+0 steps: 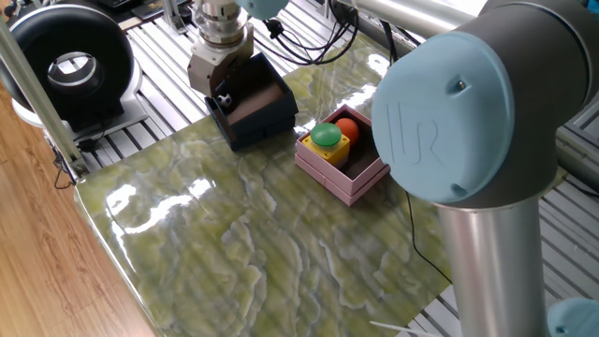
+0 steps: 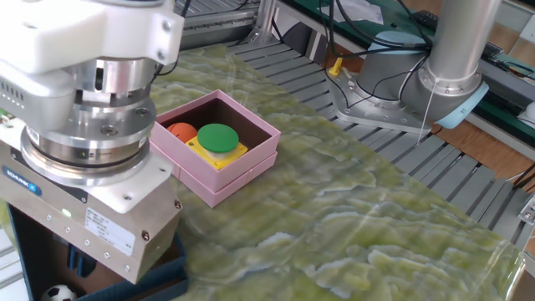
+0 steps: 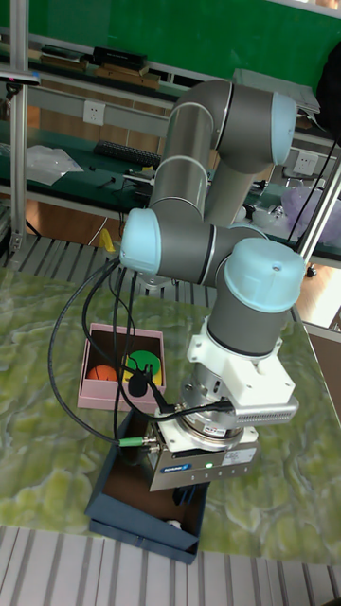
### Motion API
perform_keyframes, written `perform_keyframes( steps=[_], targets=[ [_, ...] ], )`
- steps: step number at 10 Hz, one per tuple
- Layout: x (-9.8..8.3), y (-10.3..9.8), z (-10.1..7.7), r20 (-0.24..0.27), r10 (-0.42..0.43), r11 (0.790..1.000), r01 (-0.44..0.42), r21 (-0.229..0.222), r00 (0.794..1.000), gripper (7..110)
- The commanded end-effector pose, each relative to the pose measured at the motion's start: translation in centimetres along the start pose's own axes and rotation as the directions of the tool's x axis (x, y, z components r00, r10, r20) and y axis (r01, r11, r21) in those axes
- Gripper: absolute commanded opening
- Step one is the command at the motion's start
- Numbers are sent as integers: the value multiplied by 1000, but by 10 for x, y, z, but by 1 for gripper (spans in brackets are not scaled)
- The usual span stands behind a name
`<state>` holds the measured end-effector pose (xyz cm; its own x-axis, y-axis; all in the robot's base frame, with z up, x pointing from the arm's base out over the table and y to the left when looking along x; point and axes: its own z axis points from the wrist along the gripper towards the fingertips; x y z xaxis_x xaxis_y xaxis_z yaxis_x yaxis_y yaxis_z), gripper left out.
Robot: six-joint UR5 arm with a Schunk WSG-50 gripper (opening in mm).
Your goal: Move an object from one box to another
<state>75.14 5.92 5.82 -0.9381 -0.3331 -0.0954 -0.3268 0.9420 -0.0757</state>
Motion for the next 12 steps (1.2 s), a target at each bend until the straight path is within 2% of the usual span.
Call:
perform_keyframes(
  steps=[1,2,3,6,8,12],
  targets=[
    [-4,9,-6,1,-4,999,4,-46,1000,7],
    [-11,0,-5,31,-36,999,36,-6,999,7],
    [-13,-5,-5,37,-40,999,40,17,999,7],
    [-5,-12,-5,2,-46,998,46,43,999,7],
    [-3,-13,-5,-5,-52,998,53,47,999,7],
    [2,-7,-6,-28,-69,997,69,28,997,7]
  ],
)
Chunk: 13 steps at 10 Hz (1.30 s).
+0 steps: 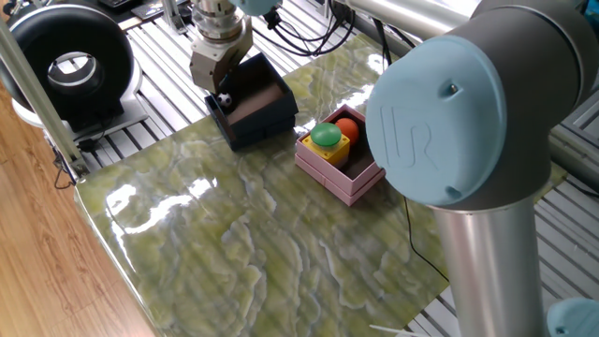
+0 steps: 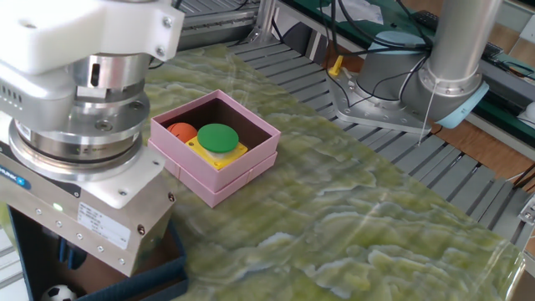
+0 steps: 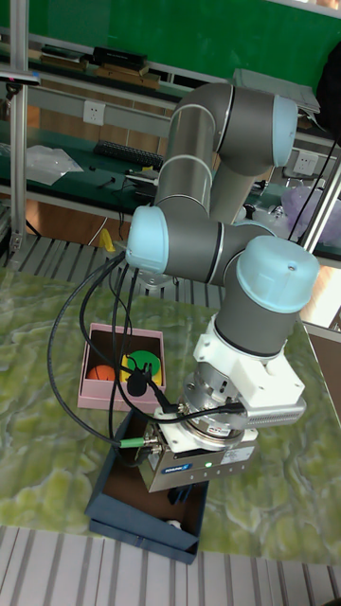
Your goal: Move an object from one box to another
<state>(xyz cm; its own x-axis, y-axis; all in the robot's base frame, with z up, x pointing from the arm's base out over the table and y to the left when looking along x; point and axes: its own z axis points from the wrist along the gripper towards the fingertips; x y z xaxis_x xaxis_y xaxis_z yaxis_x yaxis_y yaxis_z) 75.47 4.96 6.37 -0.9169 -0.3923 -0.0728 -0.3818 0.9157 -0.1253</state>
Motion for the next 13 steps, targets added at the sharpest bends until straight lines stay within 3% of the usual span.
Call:
perform_keyframes(
  steps=[1,3,4,7,8,10,13],
  targets=[
    [4,9,-3,-22,-6,1000,5,-27,1000,7],
    [5,14,-5,-34,-1,999,0,-39,999,7],
    [6,16,-5,-36,-13,999,11,-48,999,22],
    [14,27,-6,-67,-43,995,36,-94,997,22],
    [14,22,-6,-64,-58,996,54,-74,996,22],
    [14,24,-6,-62,-75,994,70,-82,995,22],
    [13,13,-5,-62,-93,995,91,-38,994,22]
  ],
)
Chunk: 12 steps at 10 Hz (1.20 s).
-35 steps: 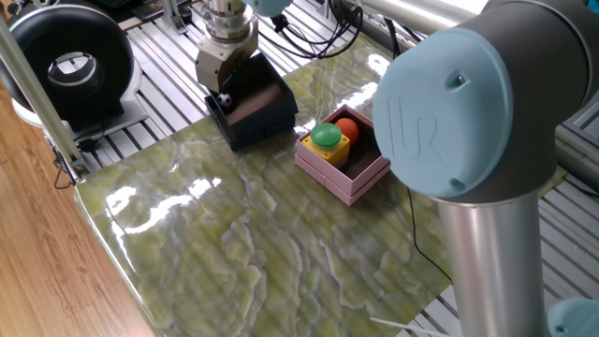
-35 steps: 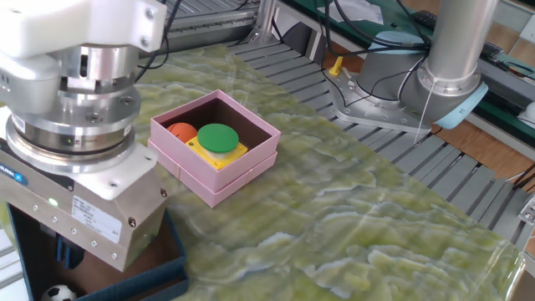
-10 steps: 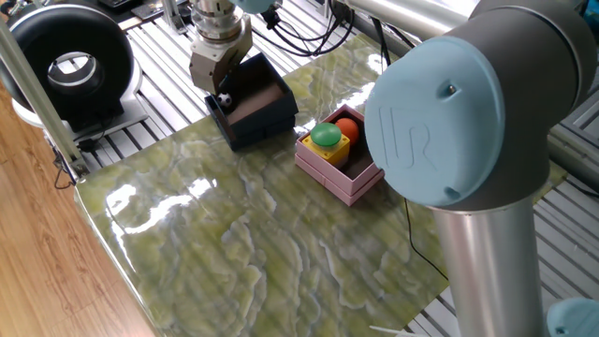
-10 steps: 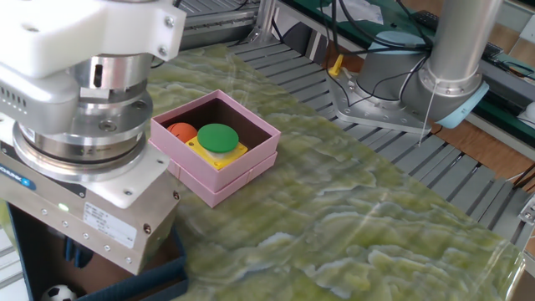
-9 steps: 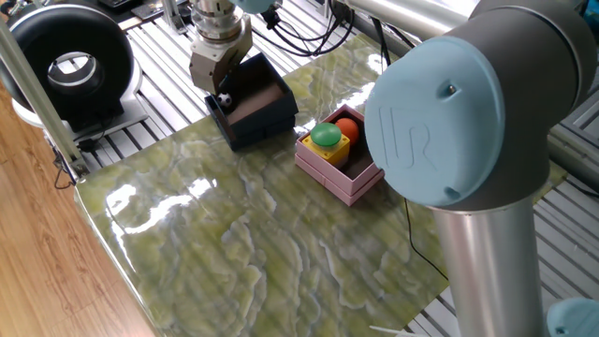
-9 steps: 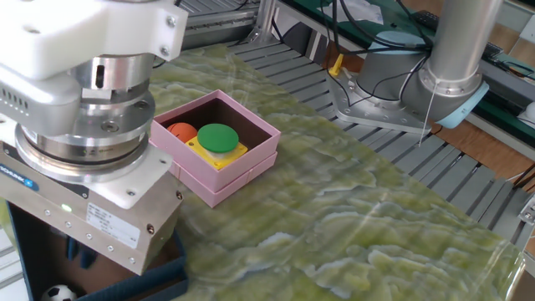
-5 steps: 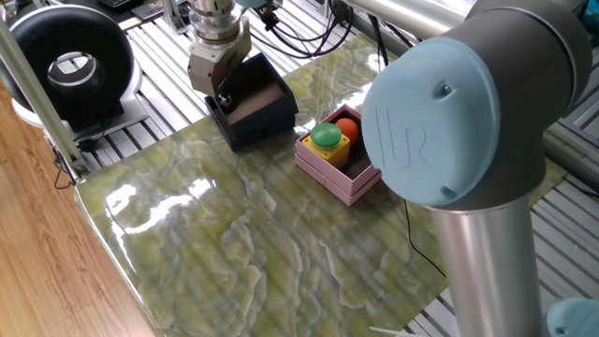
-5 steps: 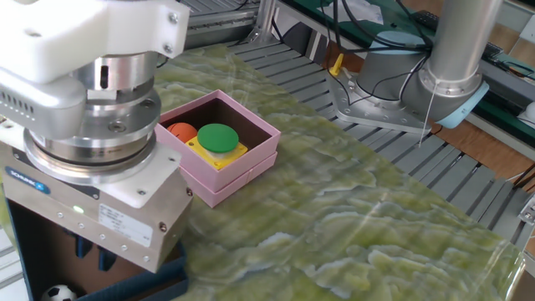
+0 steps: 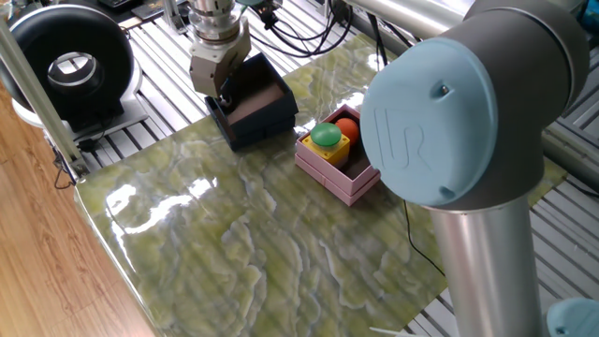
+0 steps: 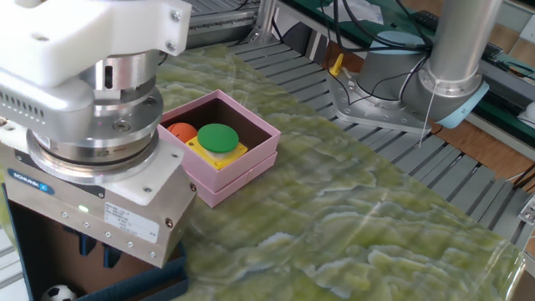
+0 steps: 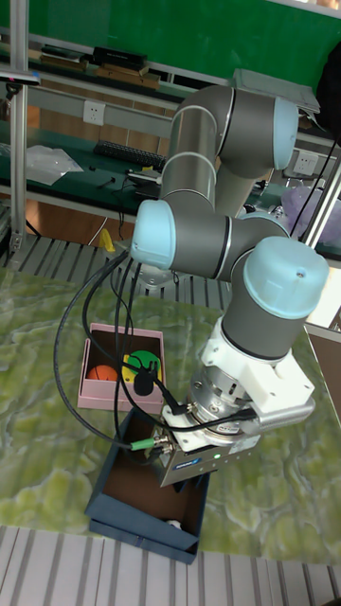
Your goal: Move an object from one box to another
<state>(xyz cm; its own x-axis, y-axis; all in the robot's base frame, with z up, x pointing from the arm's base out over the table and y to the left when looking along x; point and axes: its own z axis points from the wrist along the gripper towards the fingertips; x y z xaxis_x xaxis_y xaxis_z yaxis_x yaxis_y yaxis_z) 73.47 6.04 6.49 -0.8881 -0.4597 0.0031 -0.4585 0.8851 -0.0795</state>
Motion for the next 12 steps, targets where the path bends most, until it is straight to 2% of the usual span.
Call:
perform_keyframes(
  steps=[1,3,4,8,9,10,11,12],
  targets=[
    [1,-10,-1,-2,-18,999,18,29,1000,22],
    [-7,-15,8,-6,-29,999,29,27,1000,22],
    [-8,-12,11,-9,-37,999,37,6,999,44],
    [-17,14,4,-30,-53,996,50,-77,998,44],
    [-18,16,3,-56,-35,998,32,-59,998,44],
    [-27,15,5,-42,3,999,-5,-52,999,44],
    [-39,6,6,0,-4,999,4,-33,1000,44],
    [-38,-14,5,-5,-45,999,45,17,999,44]
  ],
)
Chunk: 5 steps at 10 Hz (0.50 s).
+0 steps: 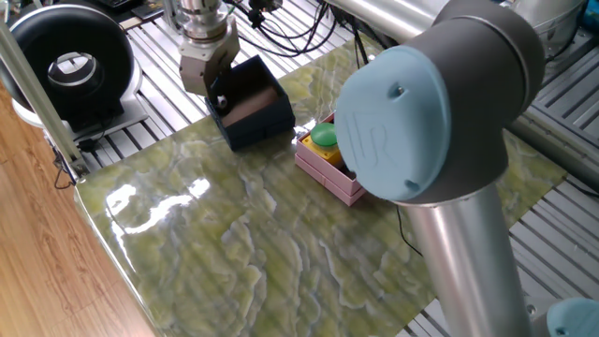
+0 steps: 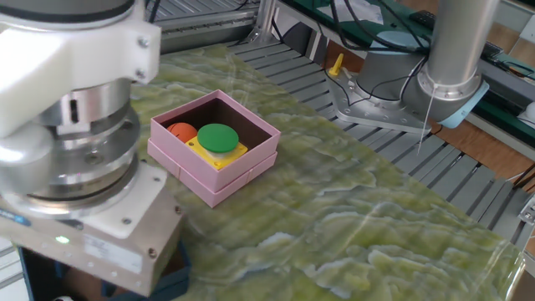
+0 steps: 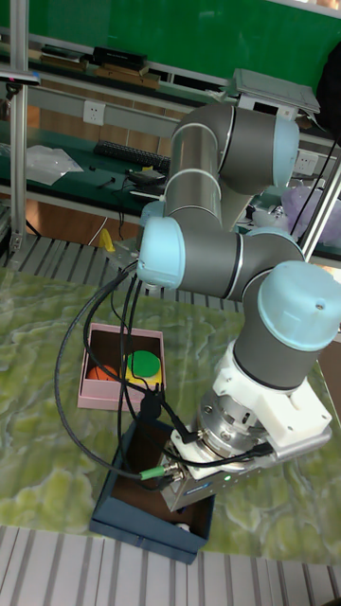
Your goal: Move an object from one box to another
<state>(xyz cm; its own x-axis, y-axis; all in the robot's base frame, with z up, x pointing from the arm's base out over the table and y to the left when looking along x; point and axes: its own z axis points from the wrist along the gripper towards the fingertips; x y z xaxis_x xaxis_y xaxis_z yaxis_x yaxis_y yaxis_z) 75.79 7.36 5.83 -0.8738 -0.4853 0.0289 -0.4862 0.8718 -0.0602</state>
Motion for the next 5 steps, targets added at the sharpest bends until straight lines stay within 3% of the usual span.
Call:
perform_keyframes(
  steps=[1,3,5],
  targets=[
    [-9,-23,-2,13,-19,998,19,57,1000,44],
    [-6,-33,2,32,-36,999,35,33,999,44],
    [-17,-32,18,110,-56,997,61,-39,992,44]
  ],
)
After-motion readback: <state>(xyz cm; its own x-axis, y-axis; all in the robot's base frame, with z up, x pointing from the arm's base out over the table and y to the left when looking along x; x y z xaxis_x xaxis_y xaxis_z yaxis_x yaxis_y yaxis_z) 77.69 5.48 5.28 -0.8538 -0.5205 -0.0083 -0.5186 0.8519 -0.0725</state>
